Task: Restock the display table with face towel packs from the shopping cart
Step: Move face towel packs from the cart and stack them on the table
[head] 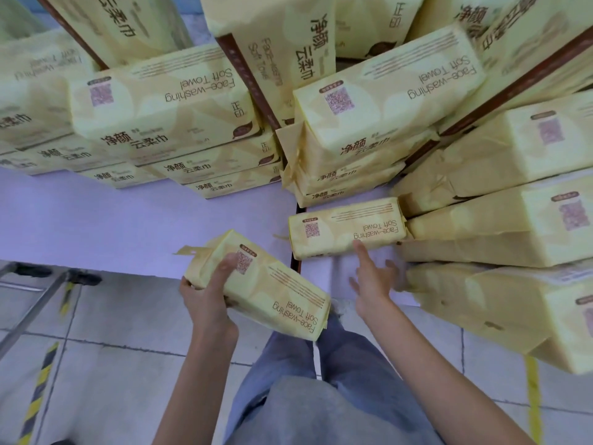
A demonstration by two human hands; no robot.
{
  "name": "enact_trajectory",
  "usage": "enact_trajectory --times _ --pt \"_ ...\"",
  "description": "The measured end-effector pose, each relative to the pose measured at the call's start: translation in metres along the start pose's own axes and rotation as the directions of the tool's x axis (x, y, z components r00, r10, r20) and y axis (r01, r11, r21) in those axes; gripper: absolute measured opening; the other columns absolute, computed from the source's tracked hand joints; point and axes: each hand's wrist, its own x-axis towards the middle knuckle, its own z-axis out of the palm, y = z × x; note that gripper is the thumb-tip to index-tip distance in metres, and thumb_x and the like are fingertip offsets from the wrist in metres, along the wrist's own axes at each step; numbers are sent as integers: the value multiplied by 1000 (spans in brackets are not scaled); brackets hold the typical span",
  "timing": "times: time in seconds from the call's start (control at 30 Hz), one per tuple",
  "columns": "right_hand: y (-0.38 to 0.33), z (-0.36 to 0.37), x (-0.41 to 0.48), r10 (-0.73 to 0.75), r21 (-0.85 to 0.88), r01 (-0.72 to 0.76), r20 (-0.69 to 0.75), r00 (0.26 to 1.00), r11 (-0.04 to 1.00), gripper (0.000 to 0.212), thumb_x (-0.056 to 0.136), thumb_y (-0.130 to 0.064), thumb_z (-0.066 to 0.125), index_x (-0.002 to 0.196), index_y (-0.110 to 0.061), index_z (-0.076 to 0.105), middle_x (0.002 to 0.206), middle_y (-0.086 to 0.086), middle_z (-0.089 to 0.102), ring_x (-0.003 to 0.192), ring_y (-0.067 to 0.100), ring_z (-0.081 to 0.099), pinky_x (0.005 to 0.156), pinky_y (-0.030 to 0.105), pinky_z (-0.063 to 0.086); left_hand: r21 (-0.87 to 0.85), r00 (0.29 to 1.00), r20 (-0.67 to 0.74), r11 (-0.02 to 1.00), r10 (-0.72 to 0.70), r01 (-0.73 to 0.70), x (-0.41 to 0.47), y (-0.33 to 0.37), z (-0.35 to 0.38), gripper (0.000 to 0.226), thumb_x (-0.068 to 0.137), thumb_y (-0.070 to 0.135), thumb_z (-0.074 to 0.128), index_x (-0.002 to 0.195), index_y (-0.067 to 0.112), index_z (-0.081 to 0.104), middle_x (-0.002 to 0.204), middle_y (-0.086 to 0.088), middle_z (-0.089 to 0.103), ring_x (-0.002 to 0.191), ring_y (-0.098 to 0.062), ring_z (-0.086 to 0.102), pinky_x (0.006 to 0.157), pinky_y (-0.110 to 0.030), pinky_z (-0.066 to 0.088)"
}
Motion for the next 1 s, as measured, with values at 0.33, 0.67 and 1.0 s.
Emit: enact_trajectory --times 0.33,0.67,1.0 --pt "-40 48 60 169 159 -215 262 950 963 76 69 -34 82 131 -21 39 119 12 62 99 34 63 51 48 54 -27 999 19 999 -41 41 -3 -5 -4 93 44 32 81 130 9 53 91 3 62 59 -3 58 47 -14 44" --pt "-35 6 26 104 -117 -70 309 945 991 35 91 -40 56 119 -20 49 111 2 59 97 18 57 77 29 43 -146 980 -15 970 -200 195 -14 -4 3 17 84 34 65 98 24 63 90 3 63 83 -16 57 80 -35 44" --pt "-57 -18 -41 -27 11 24 520 854 1000 30 90 -39 54 114 -22 58 108 4 63 101 18 57 90 45 47 -243 943 181 916 -279 318 -14 3 52 83 58 37 81 133 22 48 122 -9 59 107 -29 59 73 -43 56"
